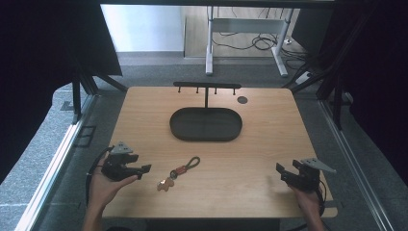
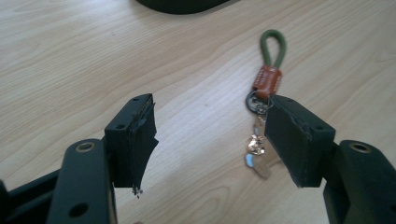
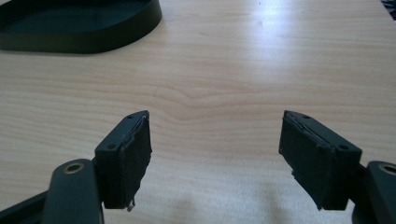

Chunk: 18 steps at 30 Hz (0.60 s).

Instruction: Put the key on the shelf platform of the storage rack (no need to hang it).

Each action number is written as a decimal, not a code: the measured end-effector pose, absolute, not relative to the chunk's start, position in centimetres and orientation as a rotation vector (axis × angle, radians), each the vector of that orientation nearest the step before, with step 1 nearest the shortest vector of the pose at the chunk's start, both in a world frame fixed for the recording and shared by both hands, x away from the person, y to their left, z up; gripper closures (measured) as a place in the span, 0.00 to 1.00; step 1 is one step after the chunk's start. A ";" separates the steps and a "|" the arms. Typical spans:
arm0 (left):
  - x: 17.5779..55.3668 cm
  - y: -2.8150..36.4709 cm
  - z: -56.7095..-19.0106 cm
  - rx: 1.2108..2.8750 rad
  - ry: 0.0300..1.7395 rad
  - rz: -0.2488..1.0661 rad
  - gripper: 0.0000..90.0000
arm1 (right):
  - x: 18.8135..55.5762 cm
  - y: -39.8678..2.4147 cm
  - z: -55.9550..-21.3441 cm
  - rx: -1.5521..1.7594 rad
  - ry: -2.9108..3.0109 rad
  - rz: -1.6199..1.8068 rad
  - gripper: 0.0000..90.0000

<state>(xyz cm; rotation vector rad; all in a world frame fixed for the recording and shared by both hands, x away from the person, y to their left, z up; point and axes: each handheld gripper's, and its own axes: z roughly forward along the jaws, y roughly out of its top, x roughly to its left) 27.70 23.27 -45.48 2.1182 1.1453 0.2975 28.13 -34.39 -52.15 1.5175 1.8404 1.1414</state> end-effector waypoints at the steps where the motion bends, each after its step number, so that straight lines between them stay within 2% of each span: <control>1: 27.7 23.4 -45.4 2.113 1.143 0.286 0.38 | 28.1 -34.4 -52.2 1.517 1.840 1.141 0.29; 10: 28.3 23.7 -45.6 2.129 1.148 0.278 0.38 | 27.8 -34.3 -52.4 1.519 1.852 1.119 0.30; 18: 29.0 21.8 -44.7 2.177 1.109 0.322 0.38 | 28.4 -33.7 -52.7 1.505 1.880 1.111 0.31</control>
